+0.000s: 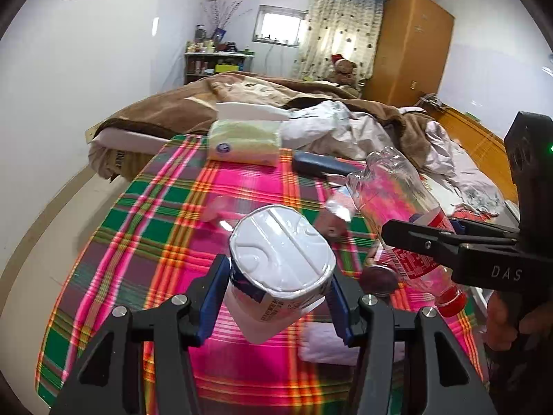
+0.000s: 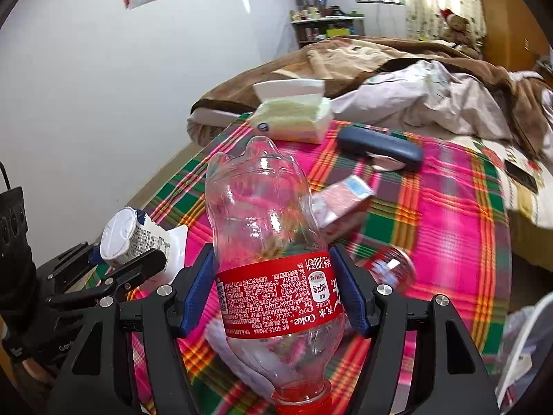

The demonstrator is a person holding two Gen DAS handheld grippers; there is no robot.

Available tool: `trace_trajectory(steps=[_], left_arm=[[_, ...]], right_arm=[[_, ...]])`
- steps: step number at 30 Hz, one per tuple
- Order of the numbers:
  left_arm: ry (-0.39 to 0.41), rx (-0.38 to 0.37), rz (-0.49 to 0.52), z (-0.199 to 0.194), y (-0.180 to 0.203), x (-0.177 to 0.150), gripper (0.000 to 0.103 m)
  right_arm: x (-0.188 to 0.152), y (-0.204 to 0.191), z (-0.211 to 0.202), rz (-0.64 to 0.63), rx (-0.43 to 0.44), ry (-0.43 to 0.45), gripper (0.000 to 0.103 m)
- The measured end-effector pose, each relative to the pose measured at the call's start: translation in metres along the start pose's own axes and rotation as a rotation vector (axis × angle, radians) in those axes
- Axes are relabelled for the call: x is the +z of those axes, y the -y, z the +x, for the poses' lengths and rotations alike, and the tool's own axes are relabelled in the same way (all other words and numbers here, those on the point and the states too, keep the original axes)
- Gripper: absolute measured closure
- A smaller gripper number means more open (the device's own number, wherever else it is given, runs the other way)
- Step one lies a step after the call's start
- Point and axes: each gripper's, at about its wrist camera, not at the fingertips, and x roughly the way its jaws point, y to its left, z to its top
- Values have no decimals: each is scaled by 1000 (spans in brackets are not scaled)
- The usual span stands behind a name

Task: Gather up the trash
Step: 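Carry the paper cup and Coke bottle over the trash bin with both grippers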

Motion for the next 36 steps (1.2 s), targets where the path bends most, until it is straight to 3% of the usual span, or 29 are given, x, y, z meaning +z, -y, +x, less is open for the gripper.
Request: trace_trajectory(steps=[19, 36], left_arm=[[-20, -190, 161, 9, 134, -9, 47], [-70, -369, 315, 27, 267, -20, 47]], right_arm=[[-49, 101, -87, 207, -161, 102, 36], [-94, 188, -139, 419, -343, 152, 35]])
